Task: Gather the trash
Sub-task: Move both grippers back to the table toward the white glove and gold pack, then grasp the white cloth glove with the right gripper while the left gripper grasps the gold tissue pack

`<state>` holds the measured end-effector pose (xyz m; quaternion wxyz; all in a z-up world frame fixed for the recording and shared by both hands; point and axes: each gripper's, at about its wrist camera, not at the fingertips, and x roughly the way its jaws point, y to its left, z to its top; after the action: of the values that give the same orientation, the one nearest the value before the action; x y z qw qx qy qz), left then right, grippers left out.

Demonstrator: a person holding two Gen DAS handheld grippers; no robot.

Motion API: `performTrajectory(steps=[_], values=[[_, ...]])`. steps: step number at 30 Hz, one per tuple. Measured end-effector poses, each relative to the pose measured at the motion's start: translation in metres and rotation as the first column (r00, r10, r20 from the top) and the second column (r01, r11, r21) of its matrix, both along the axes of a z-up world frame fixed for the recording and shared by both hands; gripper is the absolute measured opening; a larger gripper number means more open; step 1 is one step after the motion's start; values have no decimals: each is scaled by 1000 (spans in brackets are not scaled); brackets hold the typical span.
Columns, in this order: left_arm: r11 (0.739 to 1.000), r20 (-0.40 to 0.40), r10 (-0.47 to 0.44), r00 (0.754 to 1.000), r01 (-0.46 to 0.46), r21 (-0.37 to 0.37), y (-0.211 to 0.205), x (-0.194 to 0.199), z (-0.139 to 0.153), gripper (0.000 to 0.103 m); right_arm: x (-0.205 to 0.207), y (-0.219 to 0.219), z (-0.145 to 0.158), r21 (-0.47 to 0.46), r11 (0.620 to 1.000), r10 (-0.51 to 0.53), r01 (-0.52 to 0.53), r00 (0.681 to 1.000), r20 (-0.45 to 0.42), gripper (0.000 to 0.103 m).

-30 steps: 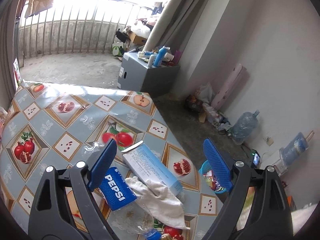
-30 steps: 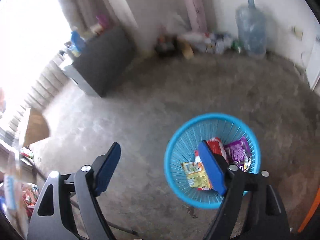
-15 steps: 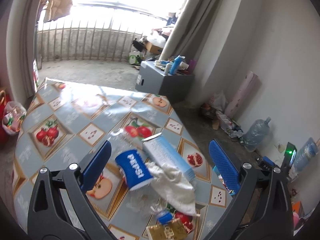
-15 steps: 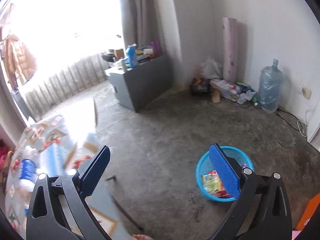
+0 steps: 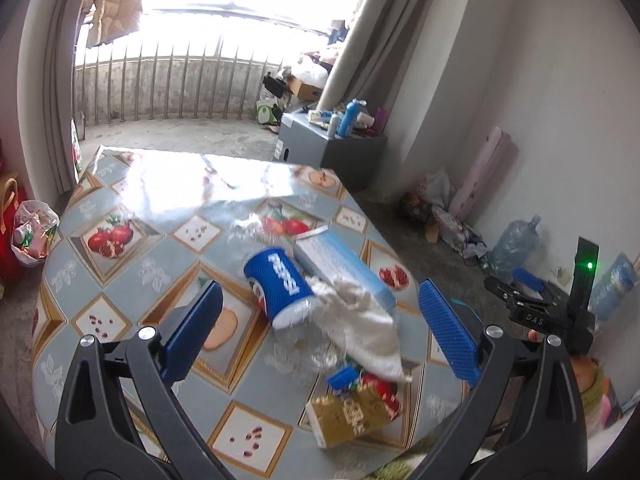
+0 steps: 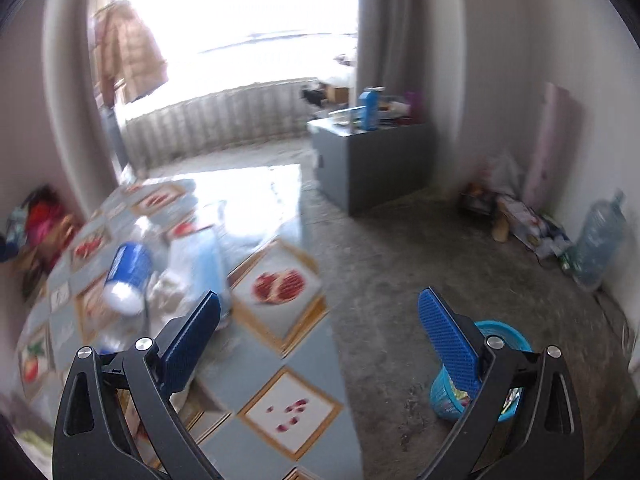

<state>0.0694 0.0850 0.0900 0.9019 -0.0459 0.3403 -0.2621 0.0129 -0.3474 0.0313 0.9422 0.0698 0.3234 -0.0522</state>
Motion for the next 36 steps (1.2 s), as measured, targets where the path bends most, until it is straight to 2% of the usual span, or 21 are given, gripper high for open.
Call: performTrajectory(steps=[4, 12, 23, 27, 32, 35, 36], values=[[996, -35, -85, 996, 84, -20, 0, -11, -15, 94, -4, 18, -8, 51, 996, 72, -70, 997, -28, 96], [983, -43, -166, 985, 169, 72, -15, -30, -48, 94, -1, 29, -34, 236, 960, 176, -149, 979, -99, 96], [936, -82, -307, 948, 316, 154, -34, -34, -79, 93, 26, 47, -56, 337, 913, 294, -229, 943, -154, 75], [930, -114, -329, 937, 343, 135, -35, -30, -90, 84, 41, 55, -66, 368, 896, 333, -250, 925, -183, 64], [940, -168, -317, 934, 333, 75, -28, -22, -101, 75, 62, 71, -82, 375, 889, 365, -263, 901, -234, 47], [944, -177, -312, 934, 325, 54, -24, -20, -102, 72, 70, 77, -93, 385, 885, 379, -263, 887, -264, 27], [945, -177, -311, 934, 324, 50, -24, -20, -102, 72, 71, 78, -96, 398, 879, 387, -263, 881, -272, 15]])
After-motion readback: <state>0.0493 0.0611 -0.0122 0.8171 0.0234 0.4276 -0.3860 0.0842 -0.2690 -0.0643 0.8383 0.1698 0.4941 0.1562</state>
